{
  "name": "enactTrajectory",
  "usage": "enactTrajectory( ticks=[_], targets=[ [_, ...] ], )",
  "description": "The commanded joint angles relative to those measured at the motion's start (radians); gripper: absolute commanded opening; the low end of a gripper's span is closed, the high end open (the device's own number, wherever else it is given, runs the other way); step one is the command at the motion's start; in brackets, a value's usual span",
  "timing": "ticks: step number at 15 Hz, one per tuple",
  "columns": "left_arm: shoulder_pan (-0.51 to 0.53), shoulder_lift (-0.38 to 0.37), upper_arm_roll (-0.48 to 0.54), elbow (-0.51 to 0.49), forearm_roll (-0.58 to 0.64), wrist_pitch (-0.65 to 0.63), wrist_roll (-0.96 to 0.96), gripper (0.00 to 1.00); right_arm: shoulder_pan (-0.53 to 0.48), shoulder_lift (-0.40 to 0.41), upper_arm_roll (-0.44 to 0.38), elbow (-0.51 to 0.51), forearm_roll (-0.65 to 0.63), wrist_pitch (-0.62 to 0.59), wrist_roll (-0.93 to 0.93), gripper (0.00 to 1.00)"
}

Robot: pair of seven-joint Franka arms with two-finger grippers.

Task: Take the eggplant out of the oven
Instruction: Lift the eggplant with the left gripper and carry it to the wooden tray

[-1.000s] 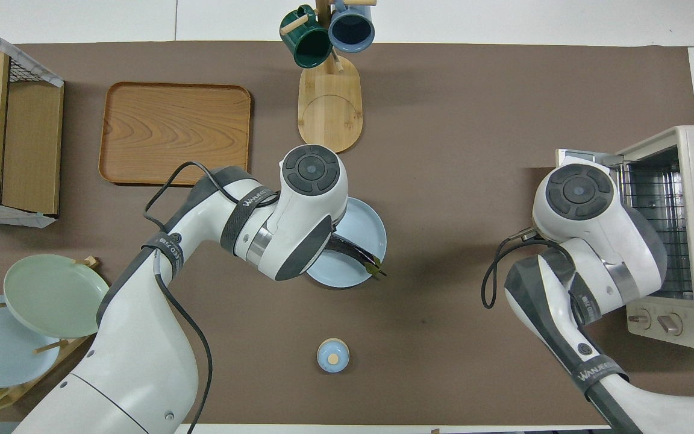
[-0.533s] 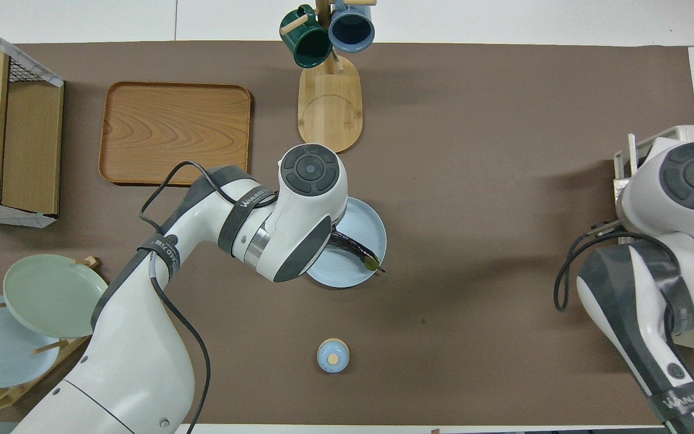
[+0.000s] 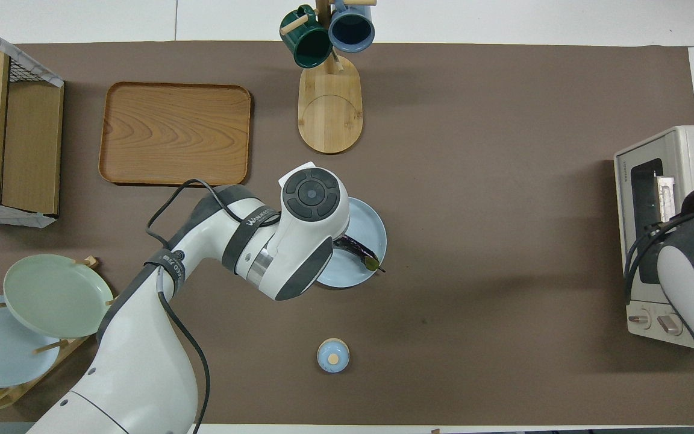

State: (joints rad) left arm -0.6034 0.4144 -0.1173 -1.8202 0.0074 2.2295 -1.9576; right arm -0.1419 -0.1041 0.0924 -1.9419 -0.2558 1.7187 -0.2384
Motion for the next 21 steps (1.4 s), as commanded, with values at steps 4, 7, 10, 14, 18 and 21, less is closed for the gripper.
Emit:
enactTrajectory(
  ticks=[4,7,10,14,18,21],
  targets=[
    [-0.006,-0.045,0.015,-0.064,0.011,0.055,-0.017,0.66,0.027,0.032,0.004,0.153,0.231,-0.145,0.005,0.90],
    [-0.003,-0.045,0.015,-0.057,0.011,0.039,0.037,0.16,0.028,0.044,0.006,0.185,0.237,-0.154,0.016,1.00],
    [-0.001,-0.046,0.015,-0.051,0.013,0.025,0.084,0.00,0.039,0.073,0.010,0.238,0.234,-0.153,0.082,1.00],
    [0.057,-0.107,0.013,-0.007,0.013,-0.054,0.181,0.00,0.126,0.076,-0.055,0.247,0.240,-0.168,0.129,1.00],
    [0.181,-0.111,0.016,0.143,-0.026,-0.218,0.528,0.00,0.157,0.113,-0.094,0.300,0.231,-0.195,0.140,1.00],
    [0.327,-0.069,0.015,0.231,-0.044,-0.248,0.870,0.00,0.160,0.133,-0.105,0.323,0.236,-0.209,0.162,1.00]
  ],
)
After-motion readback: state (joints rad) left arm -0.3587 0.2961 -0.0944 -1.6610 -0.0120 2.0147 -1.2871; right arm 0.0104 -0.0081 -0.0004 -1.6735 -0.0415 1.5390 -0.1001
